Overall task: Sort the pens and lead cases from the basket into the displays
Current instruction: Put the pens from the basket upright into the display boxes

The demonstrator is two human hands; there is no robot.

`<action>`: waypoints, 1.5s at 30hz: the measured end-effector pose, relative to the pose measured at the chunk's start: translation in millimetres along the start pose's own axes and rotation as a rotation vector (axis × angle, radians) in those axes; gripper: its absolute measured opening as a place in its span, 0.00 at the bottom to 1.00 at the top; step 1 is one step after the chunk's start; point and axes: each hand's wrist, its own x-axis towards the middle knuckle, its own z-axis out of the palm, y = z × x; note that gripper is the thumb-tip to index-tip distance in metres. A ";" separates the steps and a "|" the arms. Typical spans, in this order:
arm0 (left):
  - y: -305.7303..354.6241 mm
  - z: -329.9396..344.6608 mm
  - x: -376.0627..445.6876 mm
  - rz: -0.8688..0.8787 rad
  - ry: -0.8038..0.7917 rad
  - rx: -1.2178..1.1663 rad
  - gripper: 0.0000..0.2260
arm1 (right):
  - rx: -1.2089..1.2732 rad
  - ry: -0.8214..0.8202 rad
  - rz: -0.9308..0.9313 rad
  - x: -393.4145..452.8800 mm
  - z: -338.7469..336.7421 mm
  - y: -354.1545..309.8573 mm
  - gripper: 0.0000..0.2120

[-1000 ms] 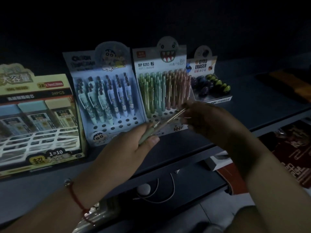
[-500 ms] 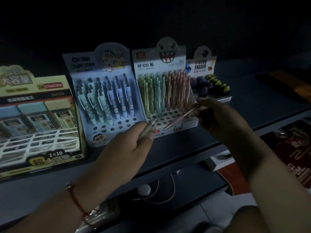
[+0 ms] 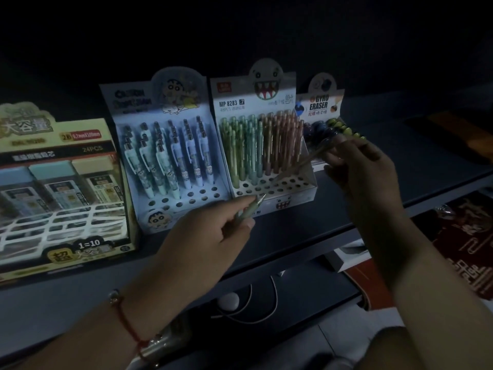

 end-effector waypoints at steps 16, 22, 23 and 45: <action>5.7 5.5 -0.9 -0.014 0.018 0.010 0.14 | -0.377 -0.061 -0.330 0.5 21.3 19.1 0.07; 6.2 4.0 -0.9 -0.062 0.018 -0.015 0.13 | -0.431 -0.075 -0.333 6.9 31.3 28.3 0.11; 6.1 3.3 -1.0 -0.070 0.017 -0.023 0.12 | -0.444 -0.075 -0.344 7.9 33.6 29.3 0.11; -4.8 -2.4 5.1 -0.100 -0.006 -0.019 0.11 | -0.560 -0.124 -0.351 21.4 52.7 50.6 0.07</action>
